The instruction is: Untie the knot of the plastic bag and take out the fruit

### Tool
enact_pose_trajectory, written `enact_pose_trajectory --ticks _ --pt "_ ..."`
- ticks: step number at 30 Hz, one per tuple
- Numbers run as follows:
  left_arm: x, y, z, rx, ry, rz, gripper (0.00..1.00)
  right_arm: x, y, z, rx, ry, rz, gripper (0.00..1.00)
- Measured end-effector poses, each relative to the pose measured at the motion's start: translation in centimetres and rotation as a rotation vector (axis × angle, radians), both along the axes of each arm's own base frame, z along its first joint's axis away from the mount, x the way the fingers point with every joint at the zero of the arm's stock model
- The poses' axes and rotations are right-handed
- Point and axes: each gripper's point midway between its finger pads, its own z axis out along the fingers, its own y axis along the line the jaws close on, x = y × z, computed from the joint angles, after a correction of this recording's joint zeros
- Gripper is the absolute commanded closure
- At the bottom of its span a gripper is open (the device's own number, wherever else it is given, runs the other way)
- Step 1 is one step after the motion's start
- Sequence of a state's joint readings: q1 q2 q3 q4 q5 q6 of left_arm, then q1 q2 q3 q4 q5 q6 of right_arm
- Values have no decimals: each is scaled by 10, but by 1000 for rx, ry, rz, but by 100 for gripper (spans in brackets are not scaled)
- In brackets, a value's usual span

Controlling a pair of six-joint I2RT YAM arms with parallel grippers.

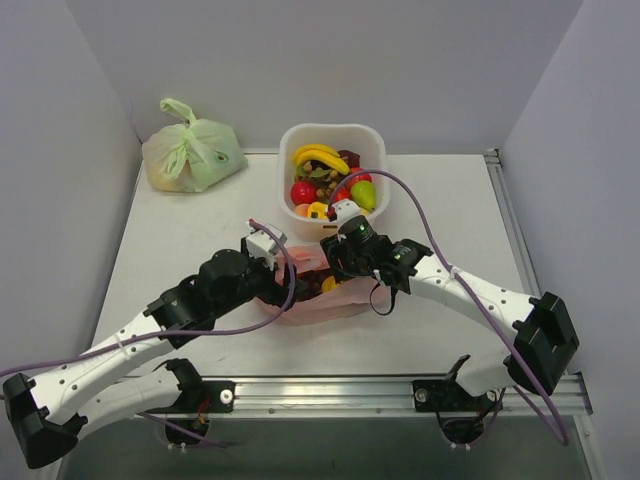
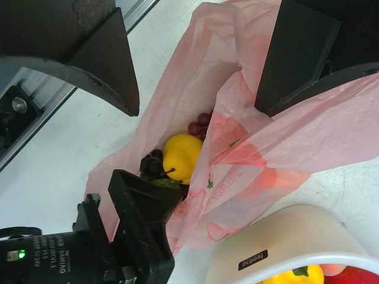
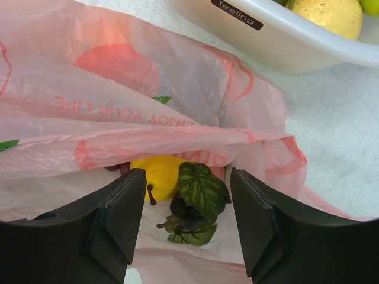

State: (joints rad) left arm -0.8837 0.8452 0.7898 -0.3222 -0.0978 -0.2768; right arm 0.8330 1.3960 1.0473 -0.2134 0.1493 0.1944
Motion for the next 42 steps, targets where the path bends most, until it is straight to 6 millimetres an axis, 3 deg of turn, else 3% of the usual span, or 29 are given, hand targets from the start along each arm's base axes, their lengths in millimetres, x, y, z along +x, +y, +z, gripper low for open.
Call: enact_pose_trajectory --ticks 6,10,14,18,22,25,28,35,42 --pt "7 2 -6 26 -1 46 10 -2 4 0 6 7 29 41" --pt "21 29 -4 63 3 225 6 -2 5 0 14 7 34 41" --pt "31 59 22 80 10 402 6 -2 6 0 16 6 33 41" --pt "29 65 56 25 13 437 7 -4 4 -3 12 10 33 41" --pt "22 64 60 28 34 406 7 -4 3 -3 13 9 33 41" --pt "12 45 51 37 69 288 7 -4 4 -1 16 6 34 41" --pt "-5 8 37 29 85 95 7 -4 5 -1 23 8 39 41" --pt "-37 -66 -32 135 64 -229 7 -3 6 -6 41 40 42 40" --pt "-26 -89 -75 152 -1 -275 14 -1 5 -17 52 84 31 41"
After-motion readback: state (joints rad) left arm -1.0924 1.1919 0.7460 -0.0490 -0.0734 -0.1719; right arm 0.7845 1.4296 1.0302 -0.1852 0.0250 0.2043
